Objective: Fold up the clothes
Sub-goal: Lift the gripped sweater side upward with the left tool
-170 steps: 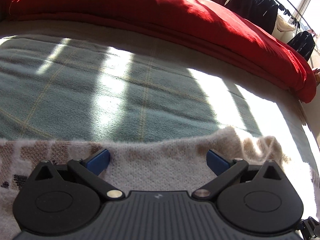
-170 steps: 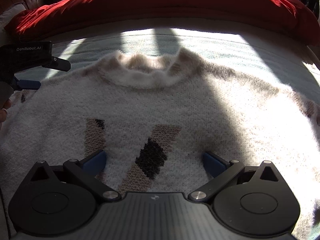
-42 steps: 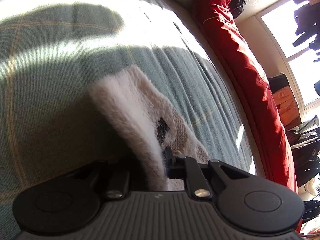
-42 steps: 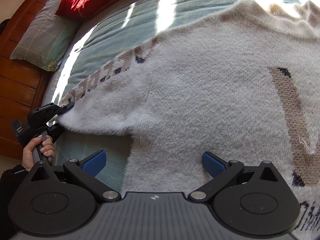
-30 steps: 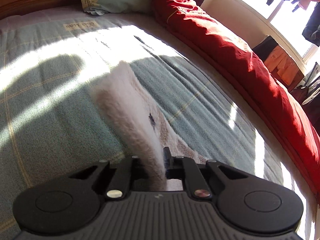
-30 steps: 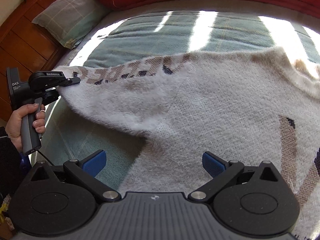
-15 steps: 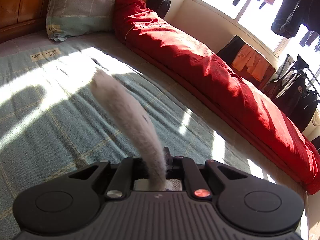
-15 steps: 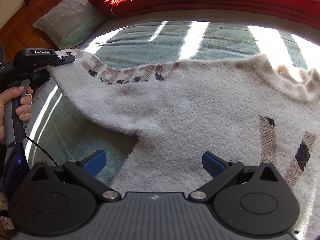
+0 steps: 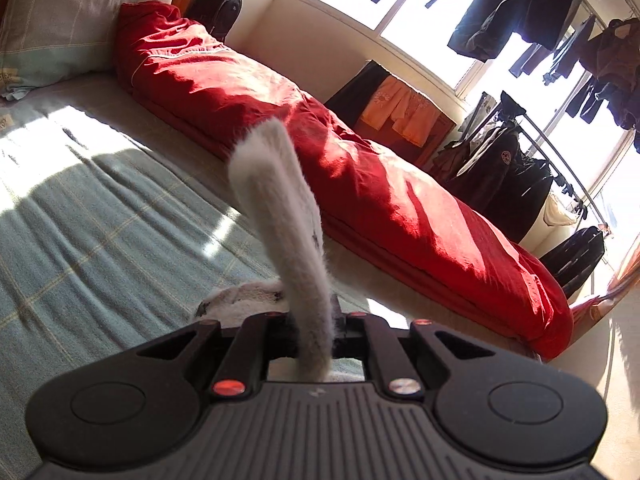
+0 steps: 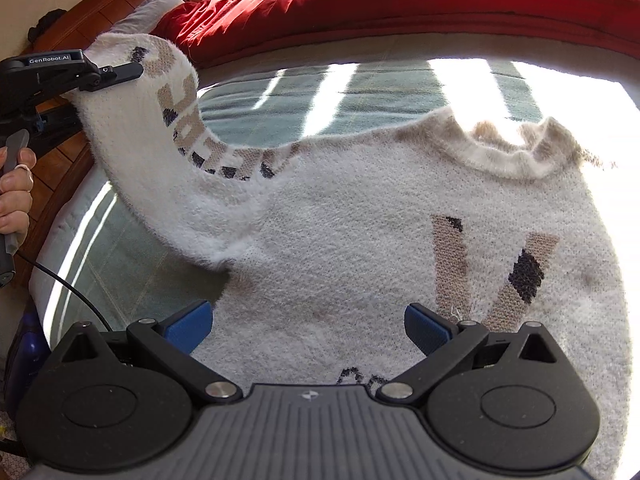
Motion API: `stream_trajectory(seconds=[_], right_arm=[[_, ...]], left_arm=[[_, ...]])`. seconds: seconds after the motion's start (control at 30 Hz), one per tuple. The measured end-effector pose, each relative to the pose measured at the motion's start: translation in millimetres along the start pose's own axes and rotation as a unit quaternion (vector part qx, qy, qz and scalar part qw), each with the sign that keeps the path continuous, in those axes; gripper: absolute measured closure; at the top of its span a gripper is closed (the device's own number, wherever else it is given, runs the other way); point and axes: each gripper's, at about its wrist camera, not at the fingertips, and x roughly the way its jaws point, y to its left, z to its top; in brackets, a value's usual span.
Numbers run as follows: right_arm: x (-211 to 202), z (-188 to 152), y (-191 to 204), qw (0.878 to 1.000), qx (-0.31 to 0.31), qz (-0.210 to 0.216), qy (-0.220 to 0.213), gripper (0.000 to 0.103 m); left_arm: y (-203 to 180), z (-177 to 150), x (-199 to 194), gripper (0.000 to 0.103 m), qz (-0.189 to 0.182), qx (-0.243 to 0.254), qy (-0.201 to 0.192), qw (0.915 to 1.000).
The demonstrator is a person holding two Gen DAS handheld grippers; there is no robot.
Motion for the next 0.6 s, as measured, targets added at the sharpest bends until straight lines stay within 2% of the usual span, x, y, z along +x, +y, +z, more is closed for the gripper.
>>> stream_trajectory(seconds=[0.13,0.43,0.6], right_arm=[[-15,-7,-14,1.0,0.009,-0.011,-0.009,0.0],[-45,-17,-52,0.998,0.032,-0.046,-0.035,0.0],[-58,-21,-77,0.995,0.059,-0.068,-0.047,0.0]], left_arm=[[-25,-7,9,0.096,-0.022,0.012,0.002,0.9997],[-76,-27,33,0.096,-0.076,0.029,0.034,0.9961],[-101,-41,48,0.096,-0.091,0.041,0.046,0.994]])
